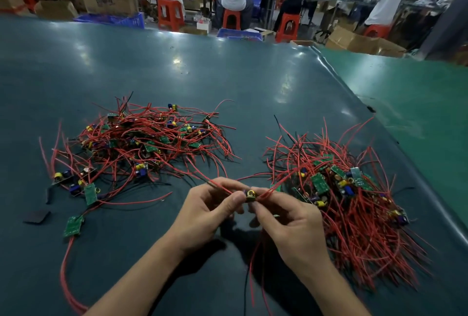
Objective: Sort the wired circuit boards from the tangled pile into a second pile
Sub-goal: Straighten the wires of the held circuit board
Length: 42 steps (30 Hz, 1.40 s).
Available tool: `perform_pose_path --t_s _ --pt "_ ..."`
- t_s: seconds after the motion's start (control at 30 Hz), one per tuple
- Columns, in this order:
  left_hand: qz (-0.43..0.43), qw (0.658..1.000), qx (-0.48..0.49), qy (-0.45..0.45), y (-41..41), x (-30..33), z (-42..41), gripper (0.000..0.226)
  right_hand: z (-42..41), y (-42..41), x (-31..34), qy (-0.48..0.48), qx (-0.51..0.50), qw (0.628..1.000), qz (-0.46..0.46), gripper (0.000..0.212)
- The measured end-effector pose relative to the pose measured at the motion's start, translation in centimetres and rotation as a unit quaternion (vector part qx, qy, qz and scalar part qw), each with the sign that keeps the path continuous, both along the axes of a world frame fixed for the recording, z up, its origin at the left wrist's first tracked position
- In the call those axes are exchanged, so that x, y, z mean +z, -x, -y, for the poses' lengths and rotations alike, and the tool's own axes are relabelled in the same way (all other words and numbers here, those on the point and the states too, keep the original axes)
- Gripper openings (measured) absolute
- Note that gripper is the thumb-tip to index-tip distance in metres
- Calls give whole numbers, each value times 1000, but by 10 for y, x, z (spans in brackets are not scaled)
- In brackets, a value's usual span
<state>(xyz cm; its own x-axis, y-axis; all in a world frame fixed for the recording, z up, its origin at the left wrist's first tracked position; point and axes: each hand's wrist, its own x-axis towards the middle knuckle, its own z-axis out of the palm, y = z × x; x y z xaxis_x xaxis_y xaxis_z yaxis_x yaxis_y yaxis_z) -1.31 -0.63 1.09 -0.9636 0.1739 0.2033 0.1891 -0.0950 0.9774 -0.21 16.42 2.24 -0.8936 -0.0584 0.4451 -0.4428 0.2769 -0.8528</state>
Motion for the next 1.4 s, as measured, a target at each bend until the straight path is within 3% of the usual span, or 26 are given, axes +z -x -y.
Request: perform_pose_path --t_s 0.1,0.2,0.27,0.37,0.47,0.57,0.77,0.93,1.03,1.2,1.4 --pt "15 1000 -13 -7 -1 1 1 19 0 -5 2 44 -15 998 34 24" --pt "40 999 -9 -10 1 -1 3 27 -3 -9 7 196 -97 975 44 16" --pt "52 998 -2 -20 3 -2 4 31 -10 -8 11 324 -184 925 75 12" --pt "55 998 -3 -9 5 -4 5 32 -19 -4 19 495 -248 812 186 7" --pt "52 999 -2 3 5 -5 5 31 -21 -5 21 525 -242 781 236 15" --pt "36 999 12 11 4 -5 5 29 -16 -9 22 482 -195 816 251 21" --pt "-26 988 132 71 1 -5 10 28 -6 -1 14 253 -70 925 274 8" --pt "-136 919 298 221 10 -7 25 27 5 10 -8 32 -36 977 206 6" --pt "-174 883 325 290 10 -9 35 30 15 11 -21 -79 -66 990 95 5" --pt "-195 837 335 386 11 -14 36 30 29 16 -27 -126 -122 984 13 11" --pt "-92 759 406 501 9 -15 31 18 33 13 -27 -171 -135 976 -12 12"
